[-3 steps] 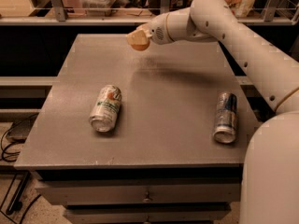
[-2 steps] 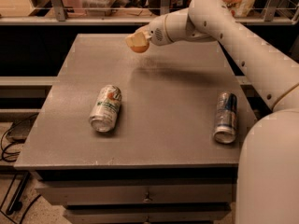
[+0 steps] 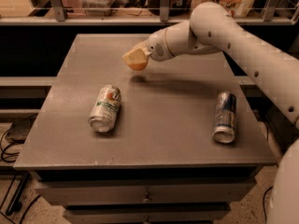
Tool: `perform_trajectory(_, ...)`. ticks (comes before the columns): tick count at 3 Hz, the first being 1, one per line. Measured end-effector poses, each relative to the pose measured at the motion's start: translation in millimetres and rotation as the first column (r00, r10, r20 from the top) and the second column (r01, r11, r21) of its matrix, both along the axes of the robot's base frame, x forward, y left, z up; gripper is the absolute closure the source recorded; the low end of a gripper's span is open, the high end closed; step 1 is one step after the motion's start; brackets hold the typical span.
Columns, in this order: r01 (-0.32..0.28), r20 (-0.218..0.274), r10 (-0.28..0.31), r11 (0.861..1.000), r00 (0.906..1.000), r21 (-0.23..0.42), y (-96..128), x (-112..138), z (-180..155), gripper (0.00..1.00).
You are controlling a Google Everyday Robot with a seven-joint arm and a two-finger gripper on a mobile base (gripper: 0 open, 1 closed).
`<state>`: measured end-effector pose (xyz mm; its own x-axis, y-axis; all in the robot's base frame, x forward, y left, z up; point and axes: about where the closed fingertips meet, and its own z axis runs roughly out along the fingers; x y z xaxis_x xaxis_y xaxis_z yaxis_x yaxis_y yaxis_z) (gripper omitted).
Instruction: Move orange near 7up can
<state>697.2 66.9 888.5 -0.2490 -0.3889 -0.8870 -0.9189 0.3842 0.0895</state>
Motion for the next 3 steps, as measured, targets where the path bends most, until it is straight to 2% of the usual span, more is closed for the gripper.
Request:
perform_trajectory(1, -0.052, -0.046, 0.052, 0.999, 0.9976, 0.006, 5.0, -40.7, -12.7, 0.87)
perform_trajectory(2, -0.088, -0.08, 0.09, 0.995, 0.9927, 0.037, 9.3, -75.0, -18.6, 0.63)
perform_trajectory(3, -0.112, -0.117, 0.121, 0.991, 0.9858, 0.076, 12.2, -106.5, -25.4, 0.32)
